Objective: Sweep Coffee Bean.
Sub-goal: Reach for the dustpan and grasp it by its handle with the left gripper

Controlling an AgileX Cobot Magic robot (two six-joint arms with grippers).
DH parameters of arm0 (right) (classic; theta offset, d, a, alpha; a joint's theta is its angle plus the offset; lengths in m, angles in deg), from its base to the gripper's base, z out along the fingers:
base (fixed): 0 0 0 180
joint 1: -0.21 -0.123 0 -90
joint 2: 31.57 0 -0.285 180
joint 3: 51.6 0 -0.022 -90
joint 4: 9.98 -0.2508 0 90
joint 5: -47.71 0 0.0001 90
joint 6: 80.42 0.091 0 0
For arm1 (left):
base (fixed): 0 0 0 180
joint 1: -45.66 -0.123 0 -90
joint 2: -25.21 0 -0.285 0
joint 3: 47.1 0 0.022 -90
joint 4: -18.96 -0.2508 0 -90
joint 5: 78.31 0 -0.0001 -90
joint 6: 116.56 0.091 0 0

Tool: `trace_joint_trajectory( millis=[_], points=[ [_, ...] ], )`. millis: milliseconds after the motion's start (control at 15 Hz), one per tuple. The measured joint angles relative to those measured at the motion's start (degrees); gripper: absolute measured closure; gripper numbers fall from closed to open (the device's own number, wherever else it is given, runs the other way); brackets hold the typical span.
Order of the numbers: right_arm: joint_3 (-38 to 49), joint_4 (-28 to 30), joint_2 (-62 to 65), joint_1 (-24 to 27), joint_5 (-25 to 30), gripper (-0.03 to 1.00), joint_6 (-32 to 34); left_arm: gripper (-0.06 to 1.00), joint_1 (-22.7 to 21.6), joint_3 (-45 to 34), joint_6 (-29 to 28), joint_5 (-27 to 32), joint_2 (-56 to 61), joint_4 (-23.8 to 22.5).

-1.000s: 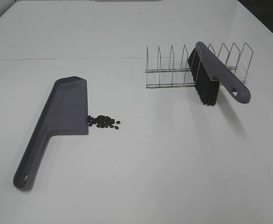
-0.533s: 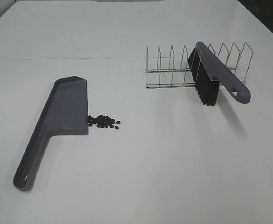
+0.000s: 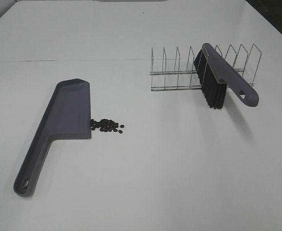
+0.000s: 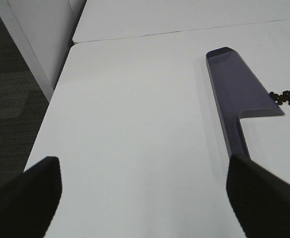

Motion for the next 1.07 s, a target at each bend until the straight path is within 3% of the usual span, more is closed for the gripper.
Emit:
trace_joint_trajectory(
  millis=[333, 533, 1067],
  points=[
    [-0.6, 0.2, 0.0, 0.0, -1.8, 0.09, 0.0, 0.10, 0.0, 2.9, -2.9, -0.1, -1.9, 0.0],
    [-1.2, 1.1, 0.0, 0.0, -6.0, 0.09, 0.1, 0.10, 0.0, 3.4, -3.3, -0.1, -7.7, 0.0],
    [-1.3, 1.1, -6.2, 0.0, -9.6, 0.09, 0.1, 0.10, 0.0, 3.4, -4.0, -3.2, -23.7, 0.0]
  ],
)
